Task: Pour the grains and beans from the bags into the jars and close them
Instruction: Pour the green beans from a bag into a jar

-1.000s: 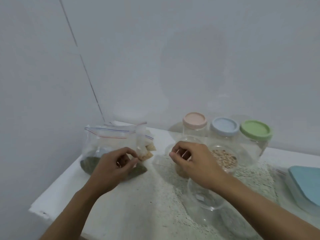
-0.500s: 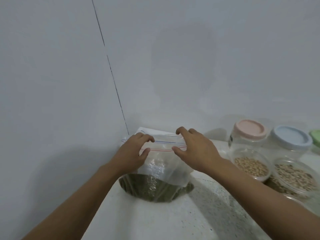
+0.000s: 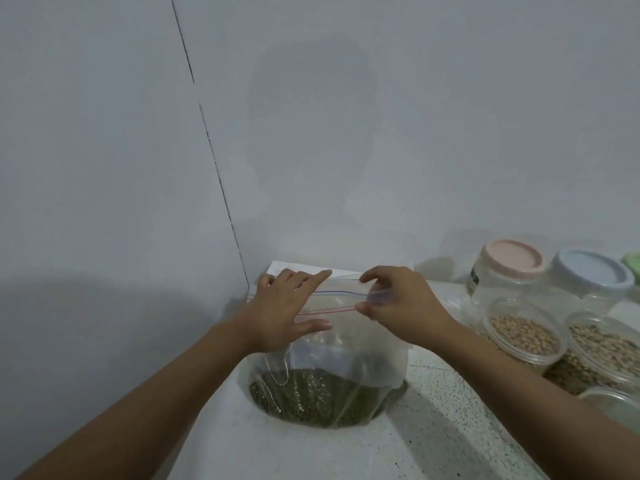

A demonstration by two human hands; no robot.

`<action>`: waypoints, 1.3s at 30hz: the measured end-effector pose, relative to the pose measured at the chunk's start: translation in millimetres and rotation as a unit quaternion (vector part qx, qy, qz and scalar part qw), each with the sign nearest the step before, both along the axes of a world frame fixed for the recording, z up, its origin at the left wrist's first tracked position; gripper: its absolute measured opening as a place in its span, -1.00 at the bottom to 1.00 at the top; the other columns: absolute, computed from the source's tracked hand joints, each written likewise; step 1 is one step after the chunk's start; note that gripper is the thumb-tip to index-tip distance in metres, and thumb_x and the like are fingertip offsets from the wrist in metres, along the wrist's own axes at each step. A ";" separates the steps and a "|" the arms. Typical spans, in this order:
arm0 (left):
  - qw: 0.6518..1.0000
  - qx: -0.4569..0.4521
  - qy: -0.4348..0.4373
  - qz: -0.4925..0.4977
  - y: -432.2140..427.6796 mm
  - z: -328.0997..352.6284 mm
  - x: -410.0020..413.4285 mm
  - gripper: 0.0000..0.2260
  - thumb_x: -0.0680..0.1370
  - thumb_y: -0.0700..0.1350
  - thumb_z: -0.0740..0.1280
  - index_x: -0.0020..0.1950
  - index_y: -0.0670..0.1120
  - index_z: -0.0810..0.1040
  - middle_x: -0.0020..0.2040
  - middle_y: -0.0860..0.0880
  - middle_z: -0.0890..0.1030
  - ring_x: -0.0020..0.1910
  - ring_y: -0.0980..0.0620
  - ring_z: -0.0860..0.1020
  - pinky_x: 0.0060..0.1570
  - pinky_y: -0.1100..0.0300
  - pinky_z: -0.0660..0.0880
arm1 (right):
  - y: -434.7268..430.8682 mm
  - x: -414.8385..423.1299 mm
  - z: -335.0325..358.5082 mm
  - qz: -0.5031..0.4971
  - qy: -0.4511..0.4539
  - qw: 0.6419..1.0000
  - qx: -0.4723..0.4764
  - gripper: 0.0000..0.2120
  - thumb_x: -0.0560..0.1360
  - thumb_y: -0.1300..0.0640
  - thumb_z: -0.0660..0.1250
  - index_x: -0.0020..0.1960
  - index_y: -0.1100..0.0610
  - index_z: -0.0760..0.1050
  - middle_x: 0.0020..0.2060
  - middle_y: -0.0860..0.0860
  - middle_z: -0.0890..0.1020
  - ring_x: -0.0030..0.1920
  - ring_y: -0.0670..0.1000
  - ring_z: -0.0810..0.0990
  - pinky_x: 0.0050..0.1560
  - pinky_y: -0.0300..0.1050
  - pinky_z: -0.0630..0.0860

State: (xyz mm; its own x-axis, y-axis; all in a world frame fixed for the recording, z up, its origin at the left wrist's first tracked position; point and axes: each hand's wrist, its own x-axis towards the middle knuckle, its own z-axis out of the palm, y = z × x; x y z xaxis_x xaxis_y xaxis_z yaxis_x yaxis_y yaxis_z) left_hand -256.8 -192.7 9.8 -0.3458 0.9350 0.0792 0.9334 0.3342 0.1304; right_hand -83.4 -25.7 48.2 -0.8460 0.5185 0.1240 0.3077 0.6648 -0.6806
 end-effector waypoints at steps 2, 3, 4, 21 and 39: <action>1.000 0.005 -0.018 -0.015 1.5 10.2 0.0 -0.23 0.47 0.53 0.12 0.59 0.20 0.16 0.26 0.15 0.45 0.33 0.10 0.32 0.38 -0.02 0.14 | -0.2 4.9 4.8 0.018 0.022 0.999 -0.041 -0.92 0.45 0.13 0.55 -0.10 0.09 0.68 -0.32 -0.12 0.66 -0.20 -0.06 0.67 -0.11 -0.26 0.49; 0.998 0.012 -0.052 -0.024 2.8 15.6 -0.1 -0.31 0.47 0.51 0.19 0.51 0.20 0.29 0.14 0.17 0.47 0.25 0.13 0.35 0.34 0.05 0.14 | -0.3 7.6 7.4 0.030 0.032 0.997 -0.066 -0.93 0.46 0.15 0.54 -0.15 0.13 0.69 -0.37 -0.12 0.66 -0.27 -0.05 0.68 -0.15 -0.28 0.52; 0.996 0.020 -0.083 -0.033 3.7 20.4 -0.7 -0.41 0.47 0.48 0.26 0.39 0.21 0.40 0.03 0.17 0.49 0.15 0.16 0.39 0.28 0.11 0.18 | -0.8 10.2 9.9 0.042 0.042 0.994 -0.088 -0.91 0.47 0.17 0.54 -0.17 0.16 0.69 -0.39 -0.12 0.67 -0.32 -0.04 0.69 -0.17 -0.28 0.55; 0.928 0.060 -0.355 -0.096 -9.3 99.0 68.4 -0.90 0.53 -0.04 0.51 -0.10 -0.05 0.68 -0.33 -0.11 0.64 -0.43 -0.16 0.55 -0.39 0.12 0.51 | 8.5 81.2 35.6 0.147 0.116 0.974 -0.125 -0.87 0.50 0.19 0.52 -0.18 0.22 0.65 -0.37 -0.05 0.64 -0.33 -0.08 0.60 -0.25 -0.32 0.46; 0.819 0.283 -0.493 0.082 67.9 85.7 185.3 -0.80 0.59 -0.19 0.43 -0.14 -0.31 0.60 -0.31 -0.27 0.65 -0.56 -0.02 0.45 -0.45 0.22 0.45 | 68.2 100.3 27.9 -0.064 0.219 0.963 -0.142 -0.48 0.39 -0.06 0.60 0.25 -0.09 0.44 0.11 -0.10 0.56 0.13 -0.15 0.54 0.11 -0.16 0.50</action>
State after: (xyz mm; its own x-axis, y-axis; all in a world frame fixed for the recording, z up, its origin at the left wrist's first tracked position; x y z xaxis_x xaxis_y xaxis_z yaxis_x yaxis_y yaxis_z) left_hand -71.5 -124.8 95.5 -0.6191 0.7801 0.0902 0.2304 0.0706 0.9705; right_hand 17.0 42.5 76.1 -0.6716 0.6809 0.2922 0.0160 0.4076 -0.9130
